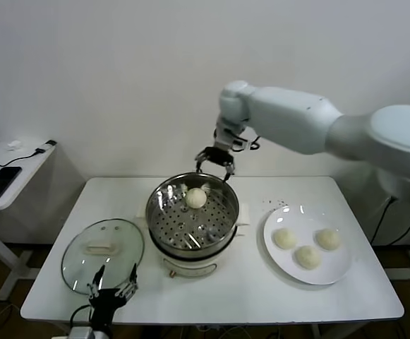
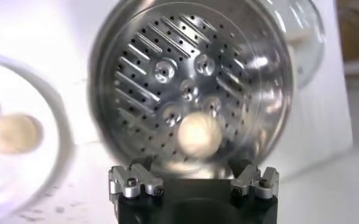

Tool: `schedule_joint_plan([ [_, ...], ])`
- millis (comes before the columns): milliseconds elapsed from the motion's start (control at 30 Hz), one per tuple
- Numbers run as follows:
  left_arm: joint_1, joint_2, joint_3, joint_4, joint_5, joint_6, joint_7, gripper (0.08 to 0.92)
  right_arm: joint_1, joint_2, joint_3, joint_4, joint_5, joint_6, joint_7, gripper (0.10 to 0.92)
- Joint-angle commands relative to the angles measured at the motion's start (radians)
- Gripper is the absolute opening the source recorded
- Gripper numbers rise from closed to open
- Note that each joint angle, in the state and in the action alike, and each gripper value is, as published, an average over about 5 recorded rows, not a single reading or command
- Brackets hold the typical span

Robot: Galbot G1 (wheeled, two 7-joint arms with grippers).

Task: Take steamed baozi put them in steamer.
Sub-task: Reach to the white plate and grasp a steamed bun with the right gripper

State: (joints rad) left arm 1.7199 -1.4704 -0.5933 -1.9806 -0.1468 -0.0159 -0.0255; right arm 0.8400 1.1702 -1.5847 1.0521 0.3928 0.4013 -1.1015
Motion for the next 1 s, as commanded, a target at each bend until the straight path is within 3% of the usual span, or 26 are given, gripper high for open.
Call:
schedule_joint_plan([
  [33, -0.014, 0.002, 0.003, 0.012, -0.005, -0.005, -0.003, 0.823, 0.233, -0.353, -0.248, 0.299, 0.243, -0.394, 0.018, 0.823],
  [200, -0.034, 0.003, 0.006, 0.028, -0.008, -0.006, -0.005, 0.823, 0.196, -0.533, -0.370, 0.484, 0.210, -0.605, 0.127, 0.823],
  [333, -0.039, 0.005, 0.010, 0.037, -0.009, -0.005, -0.004, 0.823, 0.030, -0.586, -0.302, 0.495, 0.192, -0.687, 0.196, 0.823],
  [633, -0.041, 0.005, 0.000, 0.052, -0.007, -0.008, -0.005, 0.823, -0.339, -0.515, -0.022, 0.311, 0.118, -0.743, 0.248, 0.823],
  [1000, -0.034, 0.007, -0.009, 0.072, -0.007, -0.023, -0.008, 0.823, -0.508, -0.376, 0.118, 0.110, 0.034, -0.728, 0.251, 0.823],
])
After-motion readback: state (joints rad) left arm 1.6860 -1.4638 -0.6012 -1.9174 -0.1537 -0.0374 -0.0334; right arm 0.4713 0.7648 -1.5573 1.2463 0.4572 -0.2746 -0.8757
